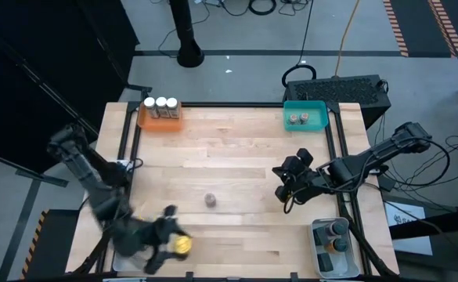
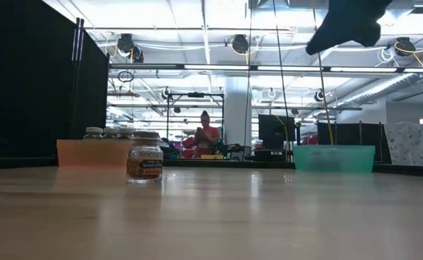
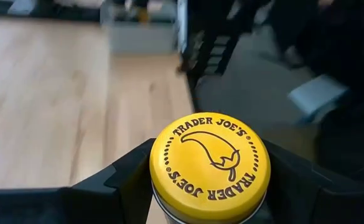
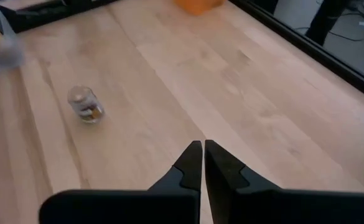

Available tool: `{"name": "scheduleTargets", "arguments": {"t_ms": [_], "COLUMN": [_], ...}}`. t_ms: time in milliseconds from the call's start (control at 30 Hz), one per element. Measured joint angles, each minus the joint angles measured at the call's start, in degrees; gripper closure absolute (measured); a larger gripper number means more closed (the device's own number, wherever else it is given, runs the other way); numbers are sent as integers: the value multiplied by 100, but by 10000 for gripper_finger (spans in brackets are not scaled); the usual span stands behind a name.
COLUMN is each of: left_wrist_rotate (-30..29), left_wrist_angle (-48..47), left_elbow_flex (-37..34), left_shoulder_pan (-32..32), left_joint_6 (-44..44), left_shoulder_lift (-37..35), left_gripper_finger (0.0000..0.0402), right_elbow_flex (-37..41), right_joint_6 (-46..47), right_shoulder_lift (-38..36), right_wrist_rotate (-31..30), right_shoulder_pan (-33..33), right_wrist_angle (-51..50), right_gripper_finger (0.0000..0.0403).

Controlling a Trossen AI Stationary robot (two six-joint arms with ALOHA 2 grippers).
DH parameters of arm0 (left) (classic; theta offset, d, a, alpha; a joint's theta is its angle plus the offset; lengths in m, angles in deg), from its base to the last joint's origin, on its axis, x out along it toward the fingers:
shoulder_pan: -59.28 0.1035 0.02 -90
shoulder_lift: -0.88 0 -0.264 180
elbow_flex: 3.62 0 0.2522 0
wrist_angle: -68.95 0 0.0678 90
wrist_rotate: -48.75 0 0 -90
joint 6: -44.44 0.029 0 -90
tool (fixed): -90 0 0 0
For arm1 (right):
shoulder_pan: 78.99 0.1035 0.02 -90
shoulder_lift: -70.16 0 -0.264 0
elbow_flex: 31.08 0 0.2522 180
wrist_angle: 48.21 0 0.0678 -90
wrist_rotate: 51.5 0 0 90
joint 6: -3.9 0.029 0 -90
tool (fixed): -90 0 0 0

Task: Sort spices by type
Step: Put the yellow seasoning bottle into the transparent bin

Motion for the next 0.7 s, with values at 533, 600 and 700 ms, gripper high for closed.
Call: {"name": "scheduleTargets", "arguments": {"t_ms": [533,600,700], "left_wrist_rotate": [-1519,-1533,-1780], "left_wrist_angle": [-2288,-2690,-3027], "left_elbow_flex": [-6,-4,-85], "left_shoulder_pan": [-2734,-2988,-3142], "left_joint_6": [-3268,-3719,-4121], "left_shoulder_lift": [153,159,215], "left_gripper_finger": [157,157,158], "right_elbow_flex": [0,0,0], "right_joint_6": [-334,-334,-361], "right_shoulder_lift": [627,687,815], "right_wrist_rotate": [55,52,34], "right_shoulder_pan": [-6,-6,-6], "right_wrist_angle": [1889,2122,2450], "right_gripper_finger": [403,403,403]}}
